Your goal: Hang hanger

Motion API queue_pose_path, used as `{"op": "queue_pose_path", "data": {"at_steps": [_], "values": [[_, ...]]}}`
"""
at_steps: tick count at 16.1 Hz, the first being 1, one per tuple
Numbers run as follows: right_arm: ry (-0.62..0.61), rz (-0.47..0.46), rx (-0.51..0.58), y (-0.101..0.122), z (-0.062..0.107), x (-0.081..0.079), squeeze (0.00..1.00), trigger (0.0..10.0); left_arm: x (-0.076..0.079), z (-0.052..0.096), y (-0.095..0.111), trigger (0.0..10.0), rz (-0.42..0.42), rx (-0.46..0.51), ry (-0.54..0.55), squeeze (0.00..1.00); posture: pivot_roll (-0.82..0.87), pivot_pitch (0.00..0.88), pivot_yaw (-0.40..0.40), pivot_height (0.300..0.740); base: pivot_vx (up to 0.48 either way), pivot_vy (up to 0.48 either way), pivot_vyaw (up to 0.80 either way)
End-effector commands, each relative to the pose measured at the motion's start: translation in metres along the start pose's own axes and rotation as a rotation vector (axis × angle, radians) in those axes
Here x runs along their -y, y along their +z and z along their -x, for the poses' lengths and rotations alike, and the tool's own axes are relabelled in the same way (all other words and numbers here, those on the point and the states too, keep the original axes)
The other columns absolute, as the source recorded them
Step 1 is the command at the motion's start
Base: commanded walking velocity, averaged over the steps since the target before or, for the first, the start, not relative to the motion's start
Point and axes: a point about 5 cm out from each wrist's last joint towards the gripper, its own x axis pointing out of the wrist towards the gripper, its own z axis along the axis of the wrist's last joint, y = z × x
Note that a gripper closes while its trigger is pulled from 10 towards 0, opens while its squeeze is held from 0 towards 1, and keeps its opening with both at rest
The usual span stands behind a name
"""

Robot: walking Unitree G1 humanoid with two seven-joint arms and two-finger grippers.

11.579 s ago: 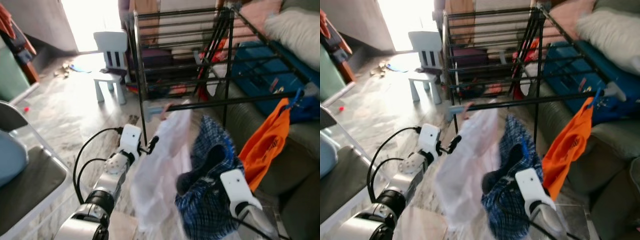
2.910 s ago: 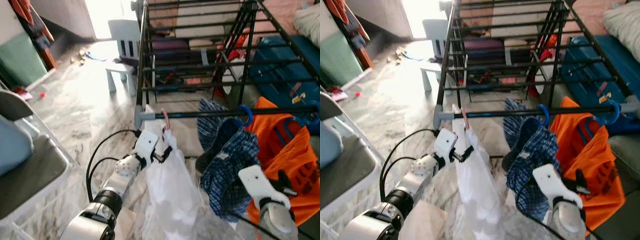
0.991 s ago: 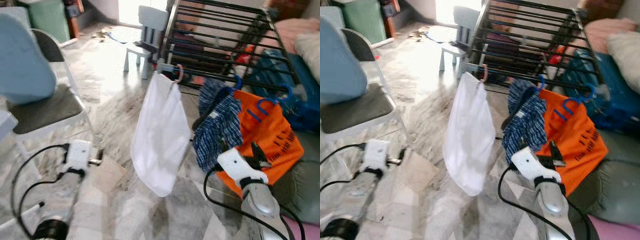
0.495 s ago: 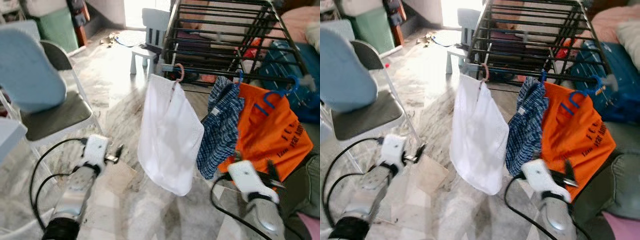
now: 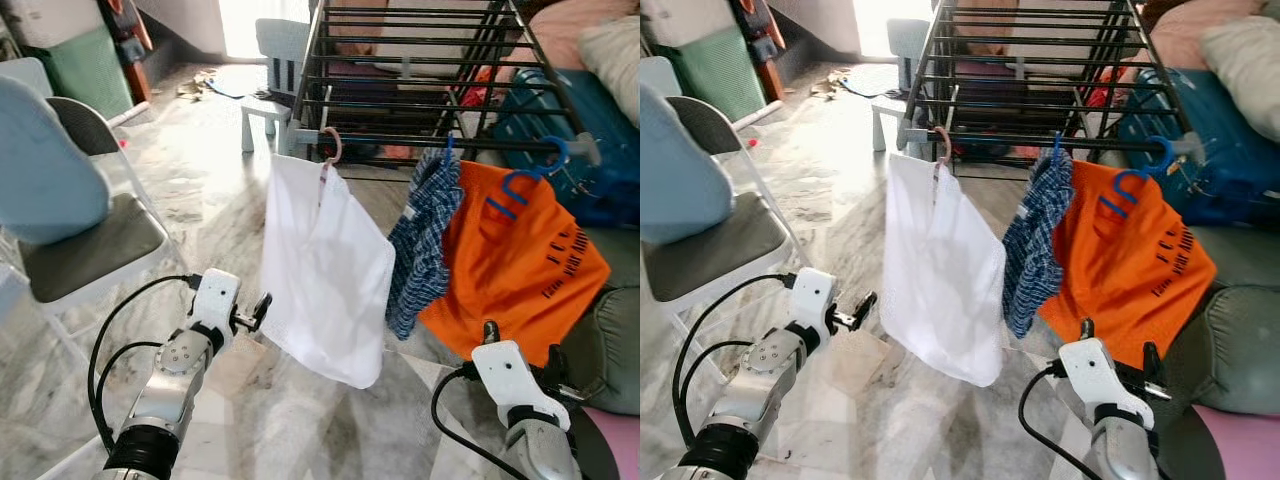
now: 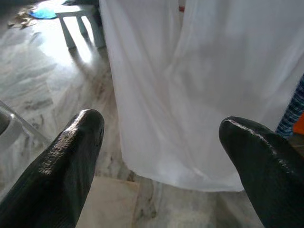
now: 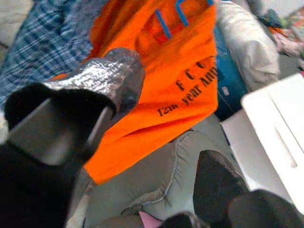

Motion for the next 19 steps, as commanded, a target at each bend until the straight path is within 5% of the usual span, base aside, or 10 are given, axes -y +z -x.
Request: {"op": "queue_pose_path", "data": {"at_steps": [1,4,9,19], "values": [[0.029,0.002,-0.016,0.000,-0.002,-0.002,0.00,10.0,-0.004,0.003,-0.009,10.0,0.014,-0.032,0.031,0.00,0.05,0.000,-0.026,0.740,0.000,0.000,0.00],[0.156,0.042,-0.003,0.006,-0.001,-0.015,0.00,10.0,-0.018,0.009,-0.018,10.0,0.042,-0.071,0.126,0.00,0.06,0.000,-0.049,0.740,0.000,0.000,0.00],[0.224,0.066,0.012,0.014,-0.005,-0.022,0.00,10.0,-0.019,0.025,-0.029,10.0,0.056,-0.084,0.162,0.00,0.09,0.000,-0.087,0.740,0.000,0.000,0.00],[0.196,0.042,0.006,0.015,-0.007,-0.023,0.00,10.0,-0.020,0.023,-0.024,10.0,0.032,-0.080,0.147,0.00,0.08,0.000,-0.065,0.740,0.000,0.000,0.00]]}}
